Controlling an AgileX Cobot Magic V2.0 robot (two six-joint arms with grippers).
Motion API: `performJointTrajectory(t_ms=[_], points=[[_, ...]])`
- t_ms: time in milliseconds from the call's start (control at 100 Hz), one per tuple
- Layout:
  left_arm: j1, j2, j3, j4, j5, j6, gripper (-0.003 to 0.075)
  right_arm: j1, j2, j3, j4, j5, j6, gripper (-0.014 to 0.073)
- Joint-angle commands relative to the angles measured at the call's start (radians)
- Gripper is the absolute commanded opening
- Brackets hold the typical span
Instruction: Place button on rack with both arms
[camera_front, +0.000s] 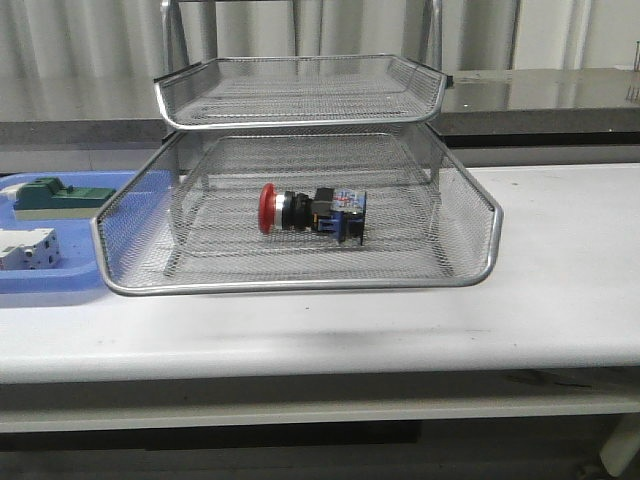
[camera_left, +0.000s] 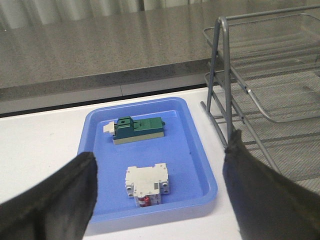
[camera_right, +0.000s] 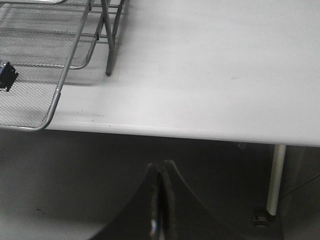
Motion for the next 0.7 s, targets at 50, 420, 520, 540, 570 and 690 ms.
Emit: performJointTrajectory(t_ms=[50,420,520,540,570,690], points=[[0.004,-0.114,0.118,-0.032,-0.193,-0.012,0.051,-0.007,0.003,-0.023,-0.013,-0.056,-0.006,-0.0067],[0.004,-0.253,0.202,-0.046,-0.219,-0.012,0.051,-0.007,0.003,-0.023,-0.013,-0.056,-0.006,-0.0067],[0.004,-0.253,0.202,-0.046,-0.219,-0.012,0.051,-0.007,0.003,-0.023,-0.013,-0.056,-0.006,-0.0067],[0.004,-0.253,0.202,-0.046,-0.219,-0.012,0.051,-0.007,0.003,-0.023,-0.013,-0.056,-0.006,-0.0067],[0.004,-0.253,0.202,-0.046,-0.219,-0.012,0.0508,-0.007,0.003,-0.023,-0.013,-0.056,-0.006,-0.0067],[0.004,-0.253,0.202,-0.046,-0.219,-0.012,0.0414,-0.007,0.003,-0.023,-0.013,-0.056,-0.006,-0.0067]])
